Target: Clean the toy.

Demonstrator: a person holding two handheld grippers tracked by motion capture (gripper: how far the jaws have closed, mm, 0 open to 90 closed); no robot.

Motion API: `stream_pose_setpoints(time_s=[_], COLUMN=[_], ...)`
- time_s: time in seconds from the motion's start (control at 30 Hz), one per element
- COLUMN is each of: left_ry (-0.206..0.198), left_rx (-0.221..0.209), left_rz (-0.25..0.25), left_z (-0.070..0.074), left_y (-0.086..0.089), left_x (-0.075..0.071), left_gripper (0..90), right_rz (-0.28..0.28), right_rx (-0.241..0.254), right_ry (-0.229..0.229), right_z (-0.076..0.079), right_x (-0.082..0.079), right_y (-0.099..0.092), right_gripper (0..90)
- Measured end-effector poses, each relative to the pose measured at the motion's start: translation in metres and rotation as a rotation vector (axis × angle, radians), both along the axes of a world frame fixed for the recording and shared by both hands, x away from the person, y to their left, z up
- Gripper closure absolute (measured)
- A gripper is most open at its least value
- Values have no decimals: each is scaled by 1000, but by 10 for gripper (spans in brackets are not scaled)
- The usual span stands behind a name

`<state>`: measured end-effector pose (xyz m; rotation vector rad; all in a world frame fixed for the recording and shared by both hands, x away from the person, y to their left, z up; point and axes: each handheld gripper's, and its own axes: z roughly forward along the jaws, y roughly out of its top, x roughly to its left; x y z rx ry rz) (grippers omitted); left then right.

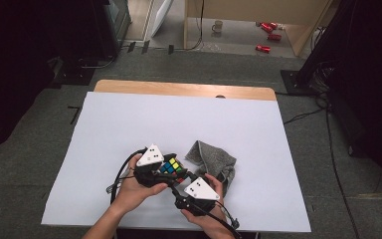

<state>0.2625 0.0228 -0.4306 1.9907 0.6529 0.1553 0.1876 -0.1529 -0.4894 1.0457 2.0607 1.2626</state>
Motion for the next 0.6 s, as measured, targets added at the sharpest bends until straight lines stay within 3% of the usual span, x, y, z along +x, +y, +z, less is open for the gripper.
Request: stream_pose_setpoints(time_s=[0.6], left_ry=[28], left_rx=[-14], left_rz=[-11], left_z=[0], left_y=[5], left_x=[2], left_gripper=[348], right_rz=[4], right_rx=[-60], right_ry=[-44], right_z=[0], right_x=[-2], right_y=[1], right_gripper=[335])
